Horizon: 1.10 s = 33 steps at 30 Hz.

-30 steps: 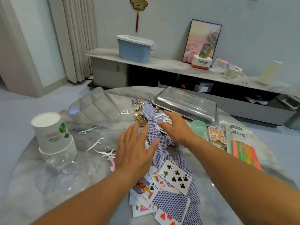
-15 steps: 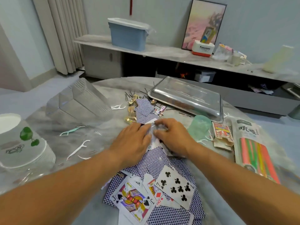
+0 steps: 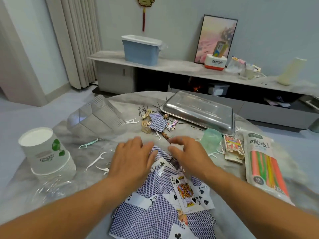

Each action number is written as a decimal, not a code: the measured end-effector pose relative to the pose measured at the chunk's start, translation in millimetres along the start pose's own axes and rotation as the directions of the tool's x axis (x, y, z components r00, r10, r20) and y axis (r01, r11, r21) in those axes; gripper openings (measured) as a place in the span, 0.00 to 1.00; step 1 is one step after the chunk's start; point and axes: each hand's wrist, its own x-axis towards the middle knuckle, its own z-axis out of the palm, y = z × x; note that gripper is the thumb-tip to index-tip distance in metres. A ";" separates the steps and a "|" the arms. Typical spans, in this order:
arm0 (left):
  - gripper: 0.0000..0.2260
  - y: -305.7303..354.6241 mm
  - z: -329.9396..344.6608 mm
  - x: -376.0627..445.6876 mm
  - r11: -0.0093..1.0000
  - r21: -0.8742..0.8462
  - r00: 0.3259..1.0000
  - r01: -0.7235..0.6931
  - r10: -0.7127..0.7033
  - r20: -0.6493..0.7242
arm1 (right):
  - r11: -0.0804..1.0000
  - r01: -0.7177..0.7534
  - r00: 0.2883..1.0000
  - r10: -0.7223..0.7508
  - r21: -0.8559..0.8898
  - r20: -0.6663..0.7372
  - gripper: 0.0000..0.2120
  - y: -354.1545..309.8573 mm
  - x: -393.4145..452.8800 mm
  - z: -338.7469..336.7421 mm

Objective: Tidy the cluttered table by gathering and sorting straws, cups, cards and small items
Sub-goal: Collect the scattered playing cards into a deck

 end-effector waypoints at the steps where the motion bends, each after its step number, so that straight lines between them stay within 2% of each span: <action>1: 0.21 -1.8 1.5 11.0 1.000 -0.019 1.000 0.016 -0.016 -0.012 | 1.000 0.001 1.000 -0.001 0.003 -0.007 0.19 -1.7 13.0 0.5; 5: 0.24 -6.7 16.9 54.6 0.976 -0.212 0.994 0.050 -0.028 0.106 | 1.000 -0.006 0.998 0.007 -0.019 0.061 0.38 -12.1 74.9 10.9; 8: 0.27 -13.5 26.7 90.4 0.973 -0.221 0.979 0.061 -0.015 0.205 | 0.999 0.010 0.995 -0.005 -0.045 0.102 0.42 -16.5 121.8 26.4; 12: 0.34 -22.7 28.0 122.6 0.953 -0.277 0.958 0.124 -0.042 0.284 | 0.989 -0.021 0.976 0.052 -0.145 0.212 0.41 -13.3 157.8 40.7; 15: 0.37 -27.9 30.2 128.8 0.932 -0.316 0.931 0.179 -0.058 0.359 | 0.922 0.038 0.978 0.045 -0.386 0.203 0.31 -10.6 163.7 49.1; 17: 0.39 -27.7 30.0 126.9 0.935 -0.309 0.924 0.177 -0.050 0.380 | 0.866 0.099 0.981 -0.003 -0.490 0.192 0.28 -12.0 159.3 49.9; 20: 0.39 -27.3 29.0 119.8 0.933 -0.325 0.938 0.153 -0.034 0.344 | 0.870 0.138 0.977 -0.039 -0.473 0.212 0.25 -16.6 148.2 43.8; 22: 0.37 -28.3 26.0 114.0 0.906 -0.382 0.945 0.185 -0.058 0.321 | 0.854 0.165 0.978 -0.077 -0.494 0.195 0.23 -18.8 138.6 40.1; 25: 0.37 -28.1 19.2 108.3 0.827 -0.488 0.931 0.281 -0.110 0.349 | 0.801 0.203 0.979 -0.147 -0.564 0.144 0.18 -14.9 125.8 40.3; 29: 0.36 -25.4 16.8 108.6 0.722 -0.593 0.925 0.357 -0.182 0.335 | 0.829 0.243 0.969 -0.185 -0.503 0.162 0.22 -9.3 110.5 38.0; 31: 0.35 -23.9 16.0 112.8 0.730 -0.581 0.930 0.359 -0.227 0.290 | 0.831 0.283 0.958 -0.218 -0.478 0.189 0.22 -6.7 103.7 34.4; 33: 0.34 -23.5 16.6 121.0 0.790 -0.523 0.944 0.321 -0.221 0.245 | 0.833 0.330 0.940 -0.248 -0.445 0.234 0.23 -2.4 95.1 29.2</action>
